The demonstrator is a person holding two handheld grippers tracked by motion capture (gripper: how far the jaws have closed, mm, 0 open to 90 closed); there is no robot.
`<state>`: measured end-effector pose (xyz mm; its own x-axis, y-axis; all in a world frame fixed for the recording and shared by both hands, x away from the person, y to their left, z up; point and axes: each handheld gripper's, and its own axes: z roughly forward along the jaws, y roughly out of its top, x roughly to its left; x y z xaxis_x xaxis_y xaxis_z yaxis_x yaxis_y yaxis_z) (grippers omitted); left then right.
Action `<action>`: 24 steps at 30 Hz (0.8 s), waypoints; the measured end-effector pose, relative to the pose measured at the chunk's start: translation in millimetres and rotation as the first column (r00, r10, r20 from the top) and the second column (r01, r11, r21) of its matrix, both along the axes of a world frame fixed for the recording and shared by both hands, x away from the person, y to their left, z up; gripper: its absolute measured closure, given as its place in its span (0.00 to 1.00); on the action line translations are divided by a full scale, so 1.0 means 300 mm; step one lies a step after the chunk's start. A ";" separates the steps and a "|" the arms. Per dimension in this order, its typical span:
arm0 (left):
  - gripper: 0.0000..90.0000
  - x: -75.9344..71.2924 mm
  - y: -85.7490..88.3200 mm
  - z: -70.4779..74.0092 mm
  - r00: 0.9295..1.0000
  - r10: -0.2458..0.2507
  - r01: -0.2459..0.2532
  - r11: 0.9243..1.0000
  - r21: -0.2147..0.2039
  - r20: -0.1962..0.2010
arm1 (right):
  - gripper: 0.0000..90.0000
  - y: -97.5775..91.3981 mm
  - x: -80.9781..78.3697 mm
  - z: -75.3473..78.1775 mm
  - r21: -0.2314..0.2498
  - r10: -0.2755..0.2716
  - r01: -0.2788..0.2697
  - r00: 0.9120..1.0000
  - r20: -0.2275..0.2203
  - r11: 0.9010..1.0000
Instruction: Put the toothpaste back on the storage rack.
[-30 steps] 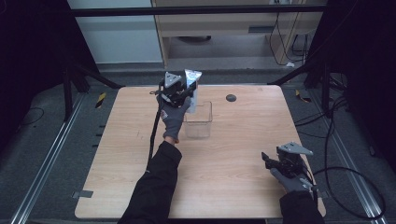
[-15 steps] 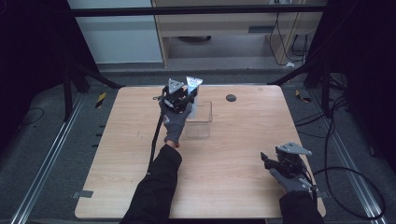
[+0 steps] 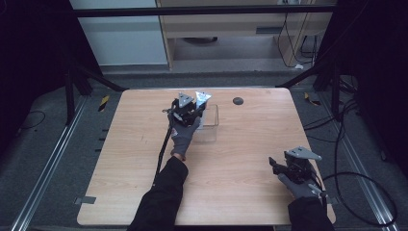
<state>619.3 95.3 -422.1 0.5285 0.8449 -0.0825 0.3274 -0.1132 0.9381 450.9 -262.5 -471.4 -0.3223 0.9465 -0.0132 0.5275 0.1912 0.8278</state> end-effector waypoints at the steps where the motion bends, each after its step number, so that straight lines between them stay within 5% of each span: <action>1: 0.80 -0.002 0.000 -0.004 1.000 -0.001 0.001 1.000 0.005 0.000 | 0.38 0.000 0.000 0.000 0.000 0.000 0.000 1.000 -0.002 1.000; 11: 0.80 -0.015 -0.001 -0.023 1.000 0.016 -0.017 1.000 0.024 0.009 | 0.38 0.000 0.001 0.000 -0.004 0.002 -0.002 1.000 -0.002 1.000; 24: 0.78 -0.028 0.011 -0.073 0.999 -0.008 0.010 0.998 0.058 -0.037 | 0.38 0.003 -0.001 0.004 -0.003 0.003 -0.003 1.000 -0.003 1.000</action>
